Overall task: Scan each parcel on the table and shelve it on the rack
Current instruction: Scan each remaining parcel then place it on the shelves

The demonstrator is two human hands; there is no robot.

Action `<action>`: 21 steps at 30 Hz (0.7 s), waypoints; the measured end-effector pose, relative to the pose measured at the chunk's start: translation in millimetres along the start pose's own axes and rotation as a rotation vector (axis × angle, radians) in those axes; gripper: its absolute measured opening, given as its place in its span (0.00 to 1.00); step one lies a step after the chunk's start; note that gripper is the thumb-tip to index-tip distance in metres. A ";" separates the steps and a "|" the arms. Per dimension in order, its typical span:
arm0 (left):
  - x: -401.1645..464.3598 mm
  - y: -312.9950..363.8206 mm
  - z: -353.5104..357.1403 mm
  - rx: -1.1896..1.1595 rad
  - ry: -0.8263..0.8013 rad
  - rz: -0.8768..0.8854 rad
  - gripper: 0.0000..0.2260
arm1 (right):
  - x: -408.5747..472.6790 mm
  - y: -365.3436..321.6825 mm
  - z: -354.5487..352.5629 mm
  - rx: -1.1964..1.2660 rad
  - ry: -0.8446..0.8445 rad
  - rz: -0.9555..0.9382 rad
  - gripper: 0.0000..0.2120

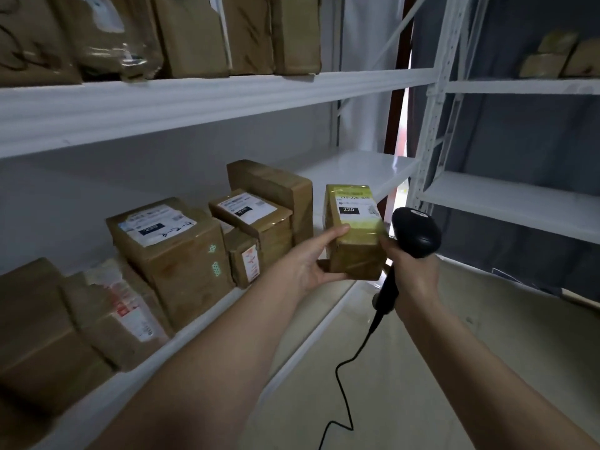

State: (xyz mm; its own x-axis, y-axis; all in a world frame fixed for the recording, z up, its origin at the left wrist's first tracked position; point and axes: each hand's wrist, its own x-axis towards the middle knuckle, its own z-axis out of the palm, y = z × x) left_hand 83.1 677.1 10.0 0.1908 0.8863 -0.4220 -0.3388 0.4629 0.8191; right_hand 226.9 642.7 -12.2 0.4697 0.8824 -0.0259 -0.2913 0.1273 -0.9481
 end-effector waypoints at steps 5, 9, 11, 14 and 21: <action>52.8 12.2 36.0 -0.104 0.114 0.001 0.24 | 76.3 -5.6 4.0 -0.034 -0.037 0.048 0.16; 89.4 18.9 51.4 -0.235 0.201 0.010 0.14 | 125.5 -1.5 14.0 -0.044 -0.106 0.112 0.08; 105.1 20.9 57.2 -0.264 0.257 0.024 0.14 | 143.7 2.4 21.7 -0.065 -0.128 0.128 0.06; 126.4 22.8 62.2 -0.301 0.322 0.062 0.23 | 165.2 9.6 36.7 -0.066 -0.178 0.156 0.07; 158.7 39.9 53.8 -0.479 0.490 0.090 0.17 | 189.7 33.8 76.2 -0.100 -0.312 0.224 0.07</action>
State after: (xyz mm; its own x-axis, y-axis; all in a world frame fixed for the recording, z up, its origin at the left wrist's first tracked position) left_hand 149.4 835.6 -3.4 -0.2573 0.7732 -0.5796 -0.7249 0.2422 0.6449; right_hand 242.6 848.9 -25.0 0.1238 0.9805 -0.1524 -0.2680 -0.1148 -0.9566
